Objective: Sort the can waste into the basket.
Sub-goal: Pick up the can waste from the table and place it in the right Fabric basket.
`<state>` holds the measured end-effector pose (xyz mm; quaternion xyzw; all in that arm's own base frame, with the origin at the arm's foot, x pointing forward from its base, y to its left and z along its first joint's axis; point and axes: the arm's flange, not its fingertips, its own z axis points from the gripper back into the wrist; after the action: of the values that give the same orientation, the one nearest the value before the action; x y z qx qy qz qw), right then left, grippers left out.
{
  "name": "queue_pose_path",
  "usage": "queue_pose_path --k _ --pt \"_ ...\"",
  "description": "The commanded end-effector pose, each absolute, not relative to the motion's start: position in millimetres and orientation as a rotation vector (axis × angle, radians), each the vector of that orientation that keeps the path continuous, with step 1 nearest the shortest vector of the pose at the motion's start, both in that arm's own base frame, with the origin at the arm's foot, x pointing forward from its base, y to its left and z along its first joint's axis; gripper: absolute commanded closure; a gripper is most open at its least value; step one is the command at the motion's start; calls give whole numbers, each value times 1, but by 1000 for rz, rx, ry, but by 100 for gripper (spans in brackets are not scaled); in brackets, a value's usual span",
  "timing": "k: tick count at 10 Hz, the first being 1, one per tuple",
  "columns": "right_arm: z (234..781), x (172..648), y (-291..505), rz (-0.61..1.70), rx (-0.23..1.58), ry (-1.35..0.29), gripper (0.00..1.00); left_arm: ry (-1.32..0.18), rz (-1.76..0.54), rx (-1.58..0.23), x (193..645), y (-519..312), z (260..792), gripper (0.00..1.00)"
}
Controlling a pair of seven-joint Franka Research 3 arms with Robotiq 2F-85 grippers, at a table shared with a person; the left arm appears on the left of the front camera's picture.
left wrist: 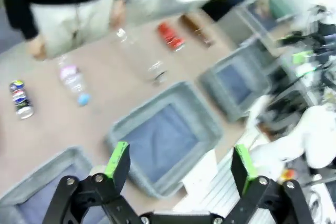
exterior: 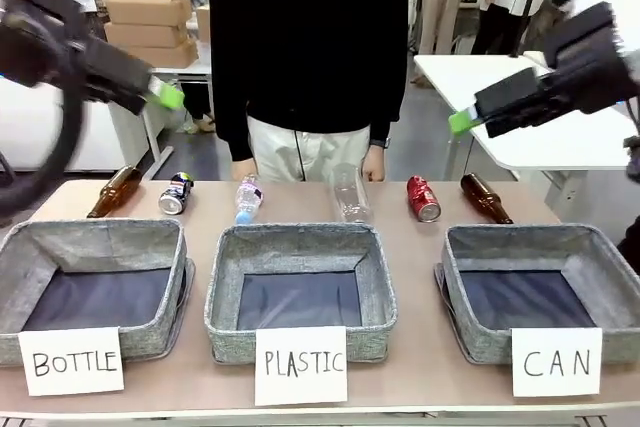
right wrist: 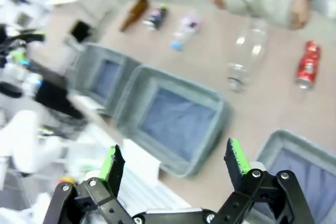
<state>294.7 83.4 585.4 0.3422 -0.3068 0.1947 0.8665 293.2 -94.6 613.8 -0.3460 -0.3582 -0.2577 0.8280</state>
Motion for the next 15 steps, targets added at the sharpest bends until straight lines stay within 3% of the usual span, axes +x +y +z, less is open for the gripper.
queue_pose_path --k 1,3,5,6,7,11,12,13,15 --pt "552 300 16 -81 1584 -401 0 -635 -263 -1330 301 -21 569 0" --pt "519 302 -15 -285 1565 -418 0 -631 -71 -1496 311 13 526 0" --pt "509 294 -24 -353 1461 -464 0 -575 16 -1487 322 15 502 0" --pt "541 318 -36 55 1335 -498 0 -513 75 -1343 336 3 498 0" --pt "541 318 -36 55 1335 -498 0 -619 -83 -1494 345 51 534 0" --pt "541 318 -36 55 1335 -498 0 -570 -35 -1499 354 46 523 0" --pt "541 318 -36 55 1335 -498 0 -676 -24 -1196 352 37 537 0" --pt "541 318 -36 55 1335 -498 0 -585 -126 -1018 362 26 550 0" --pt "541 318 -36 55 1335 -498 0 -460 -203 -367 409 6 552 0"
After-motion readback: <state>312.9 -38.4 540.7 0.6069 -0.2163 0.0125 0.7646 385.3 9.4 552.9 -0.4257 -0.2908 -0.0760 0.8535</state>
